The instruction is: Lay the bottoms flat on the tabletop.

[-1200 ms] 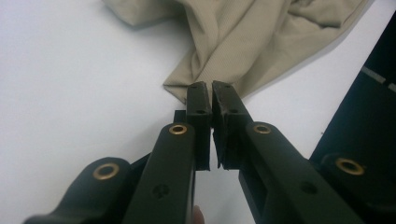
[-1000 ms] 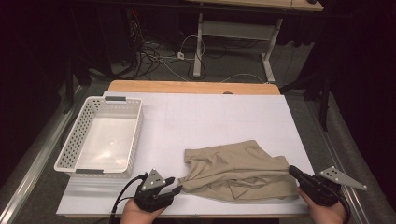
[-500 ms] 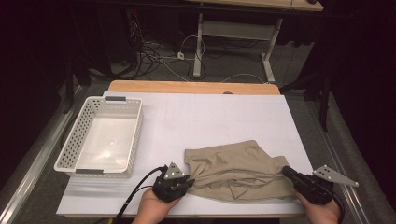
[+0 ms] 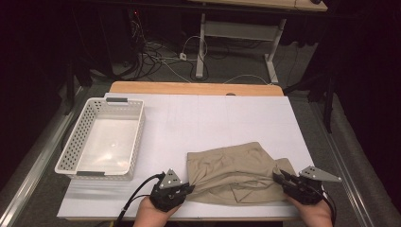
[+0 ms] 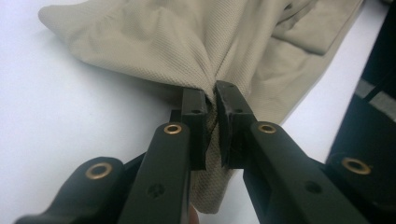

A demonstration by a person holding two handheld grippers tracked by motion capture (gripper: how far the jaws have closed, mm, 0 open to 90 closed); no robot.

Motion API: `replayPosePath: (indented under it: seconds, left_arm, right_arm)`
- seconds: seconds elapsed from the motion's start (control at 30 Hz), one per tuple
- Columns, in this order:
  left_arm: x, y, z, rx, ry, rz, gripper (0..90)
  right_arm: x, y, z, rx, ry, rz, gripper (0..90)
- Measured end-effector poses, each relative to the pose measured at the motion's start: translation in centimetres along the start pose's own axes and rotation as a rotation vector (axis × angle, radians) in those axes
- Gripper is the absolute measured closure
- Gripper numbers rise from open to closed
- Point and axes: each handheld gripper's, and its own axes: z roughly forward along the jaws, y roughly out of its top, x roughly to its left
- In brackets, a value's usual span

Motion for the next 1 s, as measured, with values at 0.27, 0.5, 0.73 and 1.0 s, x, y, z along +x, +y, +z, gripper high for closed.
replayPosePath:
  seconds: [0.27,0.5,0.73,1.0]
  left_arm:
    - [-0.5,1.1,-2.7,-0.099,0.017,0.026,81.5]
    - [-1.0,4.2,-4.2,-0.151,0.038,0.069,81.6]
    - [2.6,6.7,1.3,-0.006,0.124,0.005,81.5]
    - [7.0,15.9,0.8,-0.113,0.219,-0.033,81.7]
  right_arm:
    - [0.3,1.4,-2.7,-0.127,-0.013,-0.023,84.5]
    - [1.4,4.5,-5.6,-0.284,-0.003,-0.034,84.8]
    - [-0.8,6.6,0.5,-0.141,-0.038,-0.036,84.8]
    - [-5.4,13.4,5.6,-0.094,-0.145,0.013,86.7]
